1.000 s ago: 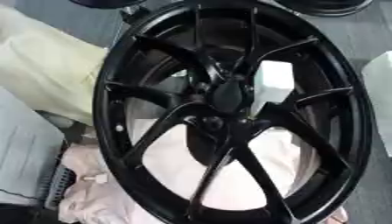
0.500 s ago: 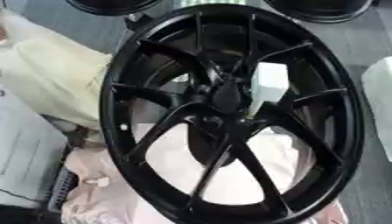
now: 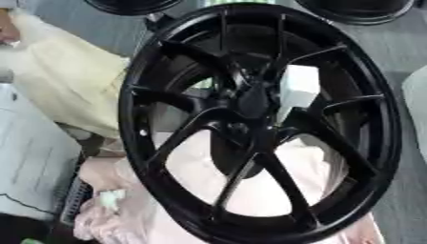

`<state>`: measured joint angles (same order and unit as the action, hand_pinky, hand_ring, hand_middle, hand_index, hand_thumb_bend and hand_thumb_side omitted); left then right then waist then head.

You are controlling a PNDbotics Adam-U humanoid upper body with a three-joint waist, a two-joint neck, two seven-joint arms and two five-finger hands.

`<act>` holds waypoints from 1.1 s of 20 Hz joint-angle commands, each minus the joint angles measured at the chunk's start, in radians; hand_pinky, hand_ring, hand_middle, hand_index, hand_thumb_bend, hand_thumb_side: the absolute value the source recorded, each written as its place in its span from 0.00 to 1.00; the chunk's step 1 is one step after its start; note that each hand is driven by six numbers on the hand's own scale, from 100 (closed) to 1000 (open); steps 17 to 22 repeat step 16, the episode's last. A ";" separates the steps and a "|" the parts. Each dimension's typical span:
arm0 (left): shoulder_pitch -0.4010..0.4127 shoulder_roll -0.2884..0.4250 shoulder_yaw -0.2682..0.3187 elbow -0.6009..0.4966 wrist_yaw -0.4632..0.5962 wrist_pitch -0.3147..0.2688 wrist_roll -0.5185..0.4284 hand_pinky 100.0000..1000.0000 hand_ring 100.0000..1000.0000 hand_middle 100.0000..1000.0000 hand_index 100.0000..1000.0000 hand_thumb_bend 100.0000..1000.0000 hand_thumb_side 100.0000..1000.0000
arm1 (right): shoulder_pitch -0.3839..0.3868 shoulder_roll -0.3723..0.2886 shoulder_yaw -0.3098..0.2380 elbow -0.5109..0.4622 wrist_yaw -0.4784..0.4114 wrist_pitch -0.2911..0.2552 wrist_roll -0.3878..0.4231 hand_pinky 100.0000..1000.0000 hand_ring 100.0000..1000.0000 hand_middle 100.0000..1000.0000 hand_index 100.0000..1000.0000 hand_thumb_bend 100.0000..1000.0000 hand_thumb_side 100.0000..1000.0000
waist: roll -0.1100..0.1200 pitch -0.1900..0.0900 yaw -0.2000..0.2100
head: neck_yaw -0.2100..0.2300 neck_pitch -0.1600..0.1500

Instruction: Pull the pin out of the wheel hub.

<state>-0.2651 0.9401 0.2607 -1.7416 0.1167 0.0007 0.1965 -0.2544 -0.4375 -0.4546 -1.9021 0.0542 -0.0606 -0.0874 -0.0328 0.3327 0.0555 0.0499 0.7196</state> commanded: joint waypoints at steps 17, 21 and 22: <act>-0.213 -0.256 -0.046 -0.150 0.211 -0.099 0.076 0.51 0.53 0.50 0.66 0.00 0.65 | -0.153 0.014 0.021 -0.057 -0.076 0.051 -0.001 0.62 0.54 0.50 0.59 0.25 0.12 | -0.023 -0.016 -0.007 | -0.021 -0.041; -0.213 -0.256 -0.046 -0.150 0.211 -0.099 0.076 0.51 0.53 0.50 0.66 0.00 0.65 | -0.153 0.014 0.021 -0.057 -0.076 0.051 -0.001 0.62 0.54 0.50 0.59 0.25 0.12 | -0.023 -0.016 -0.007 | -0.021 -0.041; -0.213 -0.256 -0.046 -0.150 0.211 -0.099 0.076 0.51 0.53 0.50 0.66 0.00 0.65 | -0.153 0.014 0.021 -0.057 -0.076 0.051 -0.001 0.62 0.54 0.50 0.59 0.25 0.12 | -0.023 -0.016 -0.007 | -0.021 -0.041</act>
